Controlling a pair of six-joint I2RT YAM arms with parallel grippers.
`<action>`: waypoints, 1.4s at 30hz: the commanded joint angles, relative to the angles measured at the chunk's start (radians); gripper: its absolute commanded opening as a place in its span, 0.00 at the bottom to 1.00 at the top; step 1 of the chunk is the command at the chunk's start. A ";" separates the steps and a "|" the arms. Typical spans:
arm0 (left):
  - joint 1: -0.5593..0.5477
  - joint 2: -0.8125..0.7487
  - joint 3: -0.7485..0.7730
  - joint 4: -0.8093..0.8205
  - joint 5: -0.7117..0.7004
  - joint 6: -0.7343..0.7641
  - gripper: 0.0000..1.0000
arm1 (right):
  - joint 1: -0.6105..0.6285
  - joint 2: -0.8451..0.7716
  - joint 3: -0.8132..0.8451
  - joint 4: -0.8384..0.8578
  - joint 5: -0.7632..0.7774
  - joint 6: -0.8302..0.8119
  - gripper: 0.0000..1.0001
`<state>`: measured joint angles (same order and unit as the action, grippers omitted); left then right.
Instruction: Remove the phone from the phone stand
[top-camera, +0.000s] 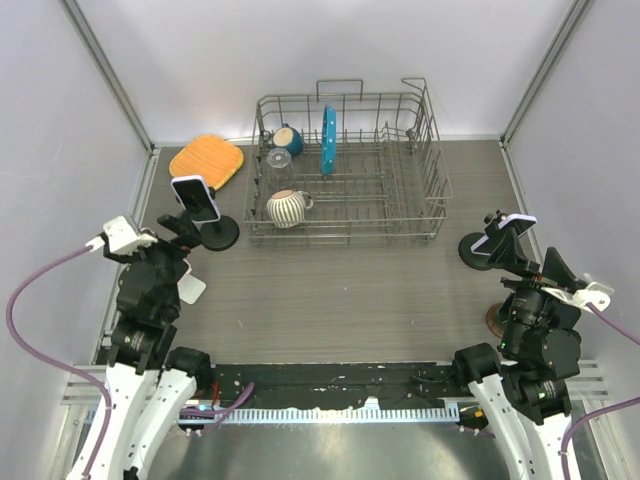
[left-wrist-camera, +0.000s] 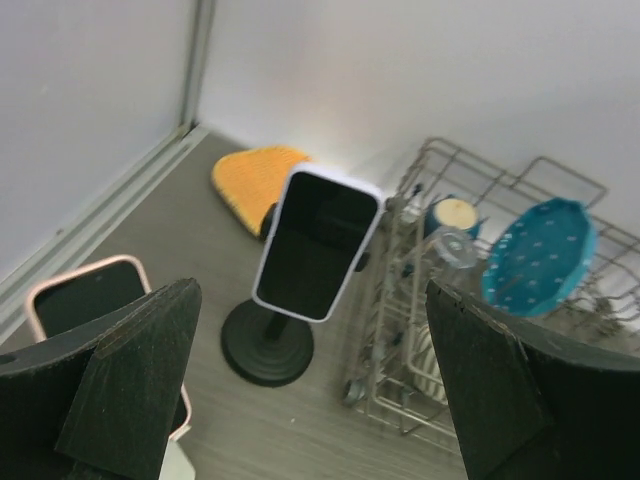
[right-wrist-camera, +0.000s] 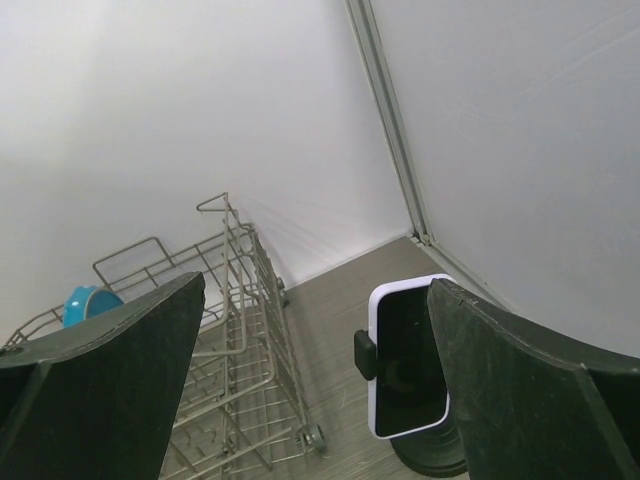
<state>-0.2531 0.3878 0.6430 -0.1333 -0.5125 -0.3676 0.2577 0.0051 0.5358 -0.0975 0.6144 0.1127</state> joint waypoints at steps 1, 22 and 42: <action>0.002 0.134 0.113 -0.169 -0.204 -0.097 1.00 | 0.026 -0.002 0.038 0.004 0.004 0.016 0.99; 0.051 0.485 0.259 -0.227 -0.220 -0.051 1.00 | 0.146 -0.002 0.059 -0.028 0.038 0.013 1.00; 0.178 0.852 0.541 -0.068 0.110 0.065 1.00 | 0.166 -0.002 0.061 -0.036 0.048 0.010 1.00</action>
<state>-0.1131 1.2263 1.1389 -0.2745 -0.4843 -0.3355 0.4133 0.0051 0.5648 -0.1539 0.6430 0.1234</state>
